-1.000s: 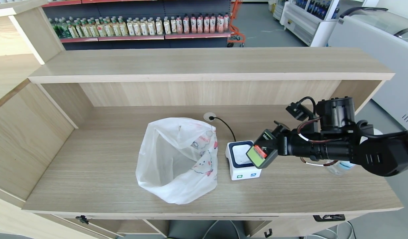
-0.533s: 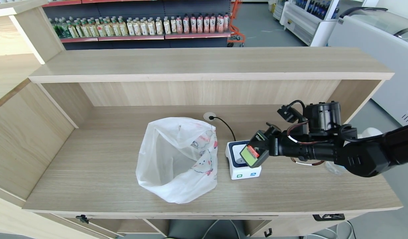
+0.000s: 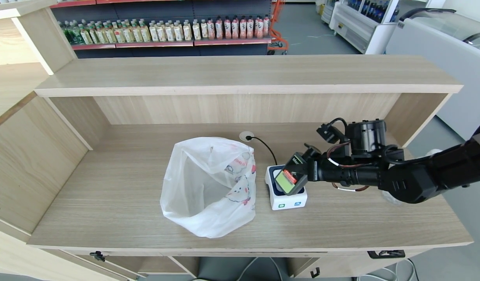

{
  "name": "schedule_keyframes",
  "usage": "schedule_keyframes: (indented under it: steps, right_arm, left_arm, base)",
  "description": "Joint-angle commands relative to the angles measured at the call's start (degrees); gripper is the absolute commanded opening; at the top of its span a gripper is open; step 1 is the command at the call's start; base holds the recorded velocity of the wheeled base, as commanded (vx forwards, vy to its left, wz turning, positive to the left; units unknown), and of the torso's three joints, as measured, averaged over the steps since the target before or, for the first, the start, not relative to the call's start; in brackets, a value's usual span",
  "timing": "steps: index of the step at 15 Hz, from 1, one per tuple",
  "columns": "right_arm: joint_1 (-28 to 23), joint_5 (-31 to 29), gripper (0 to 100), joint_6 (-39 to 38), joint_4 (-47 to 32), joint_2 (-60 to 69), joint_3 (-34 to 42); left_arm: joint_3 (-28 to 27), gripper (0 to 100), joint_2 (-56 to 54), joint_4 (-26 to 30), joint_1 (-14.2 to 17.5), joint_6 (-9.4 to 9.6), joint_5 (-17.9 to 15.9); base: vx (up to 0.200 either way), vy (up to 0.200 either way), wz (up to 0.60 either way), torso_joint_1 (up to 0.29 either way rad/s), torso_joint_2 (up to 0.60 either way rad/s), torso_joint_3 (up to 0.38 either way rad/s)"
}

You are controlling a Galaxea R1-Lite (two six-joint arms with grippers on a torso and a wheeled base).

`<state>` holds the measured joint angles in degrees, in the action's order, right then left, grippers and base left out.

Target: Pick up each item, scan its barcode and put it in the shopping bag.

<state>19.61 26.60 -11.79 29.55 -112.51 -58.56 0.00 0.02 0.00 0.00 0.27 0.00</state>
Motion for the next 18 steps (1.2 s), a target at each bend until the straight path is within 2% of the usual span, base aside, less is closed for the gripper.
schedule_keyframes:
  steps: [1, 11, 13, 14, 16, 17, 18]
  right_arm:
    - [0.1, 0.0, 0, 0.0, 0.0, -1.4, -1.1]
    - [0.0, 0.0, 0, -0.2, 1.7, -2.9, -2.7]
    - [-1.9, -1.4, 0, -6.1, 2.6, 0.8, -5.5]
    - [-3.2, -3.4, 0, -5.0, 2.6, 2.7, -5.6]
    - [-6.7, -11.1, 0, 6.3, 2.6, 7.3, -4.4]
    - [-6.7, -11.1, 0, 6.3, 2.6, 7.3, -4.4]
    - [-9.9, -17.0, 0, 15.2, 5.6, 13.9, 0.6]
  left_arm:
    - [0.0, 100, 0.0, 0.0, 0.0, 0.0, 0.0]
    - [0.0, 100, 0.0, 0.0, 0.0, 0.0, 0.0]
    - [0.0, 100, 0.0, 0.0, 0.0, 0.0, 0.0]
    - [0.0, 100, 0.0, 0.0, 0.0, 0.0, 0.0]
    - [0.0, 100, 0.0, 0.0, 0.0, 0.0, 0.0]
    - [0.0, 100, 0.0, 0.0, 0.0, 0.0, 0.0]
    - [0.0, 100, 0.0, -0.1, 0.0, 0.0, 0.0]
  base:
    - [0.0, 0.0, 0.0, 0.0, 0.0, 0.0]
    - [0.0, 0.0, 0.0, 0.0, 0.0, 0.0]
    - [0.0, 0.0, 0.0, 0.0, 0.0, 0.0]
    - [0.0, 0.0, 0.0, 0.0, 0.0, 0.0]
    - [0.0, 0.0, 0.0, 0.0, 0.0, 0.0]
    - [0.0, 0.0, 0.0, 0.0, 0.0, 0.0]
    - [0.0, 0.0, 0.0, 0.0, 0.0, 0.0]
